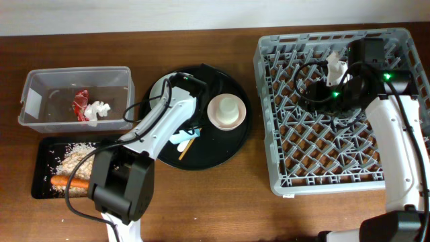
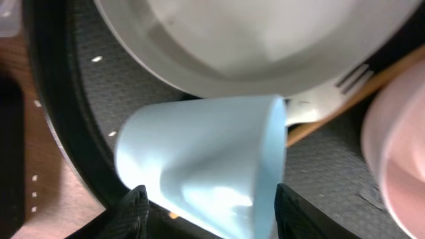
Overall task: Sort waste into correct bins and load items into the dishwasher rack
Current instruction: 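Grasp the light-blue cup with the left gripper and lift it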
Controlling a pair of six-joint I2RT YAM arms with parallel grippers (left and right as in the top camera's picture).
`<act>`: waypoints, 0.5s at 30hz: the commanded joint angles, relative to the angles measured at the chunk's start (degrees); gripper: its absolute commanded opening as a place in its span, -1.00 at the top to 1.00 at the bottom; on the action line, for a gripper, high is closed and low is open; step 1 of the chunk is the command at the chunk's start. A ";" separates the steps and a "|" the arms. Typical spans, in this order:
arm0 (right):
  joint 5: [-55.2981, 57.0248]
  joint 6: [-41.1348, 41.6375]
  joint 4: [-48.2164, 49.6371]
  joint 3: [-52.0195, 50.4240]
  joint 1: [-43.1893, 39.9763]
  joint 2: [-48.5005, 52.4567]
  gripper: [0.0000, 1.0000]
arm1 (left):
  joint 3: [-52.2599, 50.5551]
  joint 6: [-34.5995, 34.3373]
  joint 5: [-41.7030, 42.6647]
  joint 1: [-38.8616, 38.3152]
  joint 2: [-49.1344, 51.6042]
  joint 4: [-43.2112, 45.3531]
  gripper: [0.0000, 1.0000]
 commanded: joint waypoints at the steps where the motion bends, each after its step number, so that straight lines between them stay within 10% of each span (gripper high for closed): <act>1: 0.57 -0.63 -0.24 0.37 -0.26 -0.96 -0.02 | 1.03 0.11 -0.66 -1.51 1.70 0.13 -0.12; 7: 1.66 -0.63 -0.42 0.37 -0.26 -0.96 -0.02 | 1.05 0.13 -3.80 -1.49 2.12 -1.25 0.09; 9: 1.68 -0.63 -0.44 0.37 -0.26 -0.96 -0.02 | 1.11 0.13 -6.25 -1.44 2.12 -2.14 0.40; 10: 1.66 -0.63 -0.42 0.37 -0.26 -0.96 -0.02 | 1.95 0.13 -7.96 -1.42 2.12 -3.85 0.99; 15: 1.66 -0.63 -0.81 0.37 -0.26 -0.96 -0.02 | 9.97 2.75 -8.83 0.39 2.10 -12.55 0.99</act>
